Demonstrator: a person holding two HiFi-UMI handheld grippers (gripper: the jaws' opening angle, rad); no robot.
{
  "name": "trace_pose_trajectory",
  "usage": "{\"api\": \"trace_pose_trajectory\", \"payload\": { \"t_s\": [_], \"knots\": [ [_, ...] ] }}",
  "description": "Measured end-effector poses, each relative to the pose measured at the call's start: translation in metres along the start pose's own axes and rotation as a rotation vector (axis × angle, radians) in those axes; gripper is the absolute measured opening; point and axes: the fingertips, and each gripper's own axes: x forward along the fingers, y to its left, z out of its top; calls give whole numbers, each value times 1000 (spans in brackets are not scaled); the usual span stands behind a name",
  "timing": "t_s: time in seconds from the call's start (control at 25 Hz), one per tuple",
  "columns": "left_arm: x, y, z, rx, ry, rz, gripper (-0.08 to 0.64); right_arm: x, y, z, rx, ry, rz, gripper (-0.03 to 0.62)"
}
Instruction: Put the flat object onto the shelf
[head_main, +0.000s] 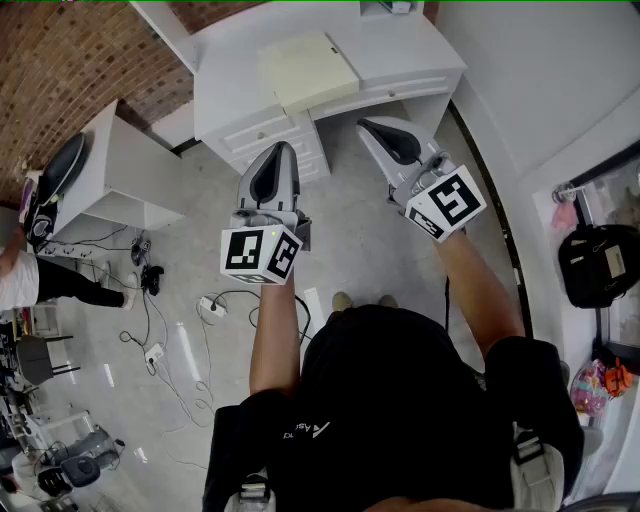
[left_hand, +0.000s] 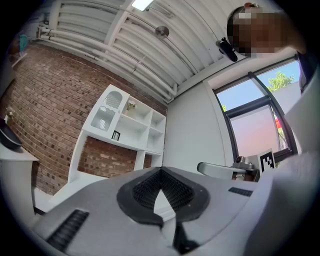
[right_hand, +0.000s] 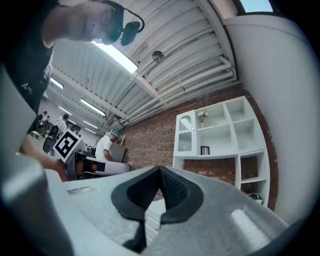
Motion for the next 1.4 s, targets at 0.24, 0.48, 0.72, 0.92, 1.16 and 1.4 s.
{"api": "trace_pose_trajectory", "payload": {
  "t_s": [0.24, 0.48, 0.72, 0.92, 1.16, 1.4],
  "knots": [
    [-1, 9, 1, -24, -14, -2, -2, 4, 2, 2, 30, -27, 11, 0],
    [-1, 32, 0, -59, -25, 4, -2, 16, 4, 2, 8, -29, -12, 2],
    [0, 68, -4, -83, -10, -3, -2, 33, 9, -6, -22, -10, -50, 2],
    [10, 96, -19, -123, 31, 7, -2, 42, 10, -14, -49, 22, -82, 2],
    [34, 124, -48, -161, 111, 43, 8, 59, 0, -27, -87, 54, -69, 2],
    [68, 140, -80, -201, 165, 98, 50, 74, -37, -45, -112, 52, -32, 2]
  ]
}}
